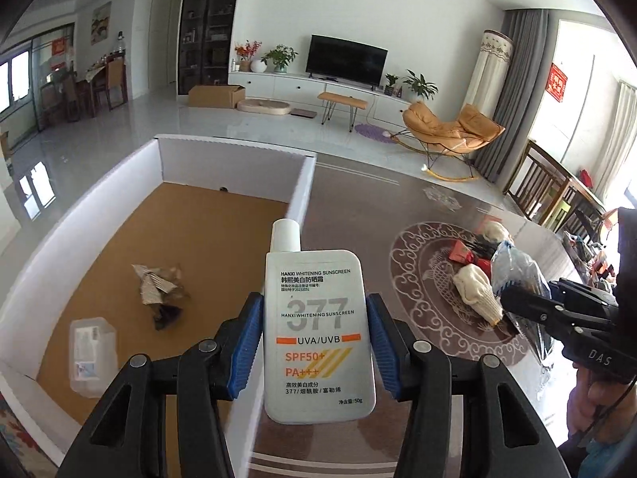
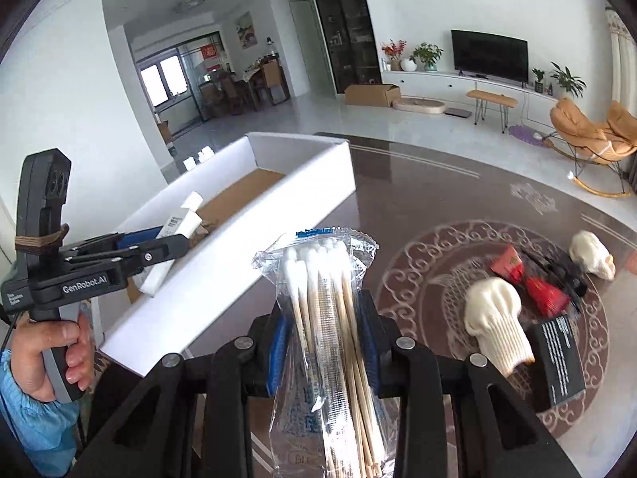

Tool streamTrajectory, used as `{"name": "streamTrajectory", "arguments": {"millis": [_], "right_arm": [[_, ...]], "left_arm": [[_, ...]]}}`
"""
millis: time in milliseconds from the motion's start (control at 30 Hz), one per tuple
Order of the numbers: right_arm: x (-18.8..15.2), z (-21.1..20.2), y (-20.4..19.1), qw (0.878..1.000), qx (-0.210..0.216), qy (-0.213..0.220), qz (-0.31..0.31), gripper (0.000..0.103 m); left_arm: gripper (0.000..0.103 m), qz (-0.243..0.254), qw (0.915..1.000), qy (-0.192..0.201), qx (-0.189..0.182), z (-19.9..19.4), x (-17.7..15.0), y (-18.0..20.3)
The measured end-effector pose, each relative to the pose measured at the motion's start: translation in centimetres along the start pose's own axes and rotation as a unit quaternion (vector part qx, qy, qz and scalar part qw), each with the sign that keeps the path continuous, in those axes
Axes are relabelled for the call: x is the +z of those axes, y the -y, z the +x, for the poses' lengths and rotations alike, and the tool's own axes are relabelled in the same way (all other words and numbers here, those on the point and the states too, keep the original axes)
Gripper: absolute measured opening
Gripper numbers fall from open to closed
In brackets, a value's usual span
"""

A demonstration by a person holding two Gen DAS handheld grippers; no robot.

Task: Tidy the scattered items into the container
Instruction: 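Carry the sunscreen bottle with the left tool while the right tool carries the swab bag to the container, then open the left tool to drop the sunscreen bottle while the right tool releases the swab bag into the container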

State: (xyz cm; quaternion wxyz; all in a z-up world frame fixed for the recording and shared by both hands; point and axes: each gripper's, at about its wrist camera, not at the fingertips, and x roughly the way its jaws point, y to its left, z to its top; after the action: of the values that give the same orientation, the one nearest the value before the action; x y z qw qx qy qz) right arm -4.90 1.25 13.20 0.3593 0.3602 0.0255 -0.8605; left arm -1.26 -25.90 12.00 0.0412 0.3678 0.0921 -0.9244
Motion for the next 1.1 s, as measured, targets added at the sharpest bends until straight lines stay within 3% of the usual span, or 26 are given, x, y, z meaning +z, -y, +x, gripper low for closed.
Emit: {"name": "streamTrajectory", "arguments": {"millis": [100, 233, 333, 467, 500, 567, 600, 733, 867, 1033, 1100], "right_arm": [[6.0, 3.8, -4.7, 0.998, 0.051, 0.013, -0.020, 0.032], [12.0, 11.0, -9.6, 0.996, 0.069, -0.002, -0.049, 0.032], [14.4, 17.1, -11.2, 0.996, 0.059, -0.035, -0.055, 0.033], [15.2, 24.4, -11.0, 0.993, 0.050, -0.092, -0.046, 0.037], [15.1, 25.9, -10.7, 0.993, 0.045, -0.106, -0.036, 0.037], [14.9, 28.0, -10.0, 0.992, 0.034, -0.119, -0.023, 0.066], [14.8, 28.5, -9.6, 0.992, 0.032, -0.120, -0.019, 0.069], [14.3, 27.7, -8.1, 0.995, 0.037, -0.097, 0.003, 0.069], [12.7, 22.9, -7.0, 0.997, 0.049, -0.052, 0.006, 0.069], [6.0, 12.1, -2.6, 0.997, 0.060, 0.026, 0.044, 0.069], [1.9, 7.4, 0.5, 0.996, 0.037, 0.040, 0.074, 0.069]], "left_arm": [[0.051, -0.016, 0.9990, -0.006, 0.042, 1.1, 3.4, -5.4], [0.051, -0.043, 0.9962, -0.033, 0.067, 4.9, 6.8, -11.0], [0.051, -0.067, 0.9935, -0.060, 0.070, 8.6, 7.9, -13.8], [0.053, -0.083, 0.9897, -0.089, 0.075, 12.8, 8.0, -15.8], [0.056, -0.087, 0.9883, -0.096, 0.081, 13.7, 7.9, -16.2], [0.085, -0.102, 0.9844, -0.108, 0.095, 15.0, 7.6, -16.8], [0.090, -0.108, 0.9827, -0.110, 0.102, 15.2, 7.3, -17.1], [0.091, -0.107, 0.9804, -0.097, 0.134, 14.3, 6.6, -16.6], [0.091, -0.079, 0.9865, -0.055, 0.133, 10.1, 6.3, -12.4], [0.093, -0.007, 0.9966, 0.006, 0.082, 3.7, 3.7, -1.5], [0.096, 0.013, 0.9990, 0.014, 0.040, 2.3, 1.5, 3.1]]}}
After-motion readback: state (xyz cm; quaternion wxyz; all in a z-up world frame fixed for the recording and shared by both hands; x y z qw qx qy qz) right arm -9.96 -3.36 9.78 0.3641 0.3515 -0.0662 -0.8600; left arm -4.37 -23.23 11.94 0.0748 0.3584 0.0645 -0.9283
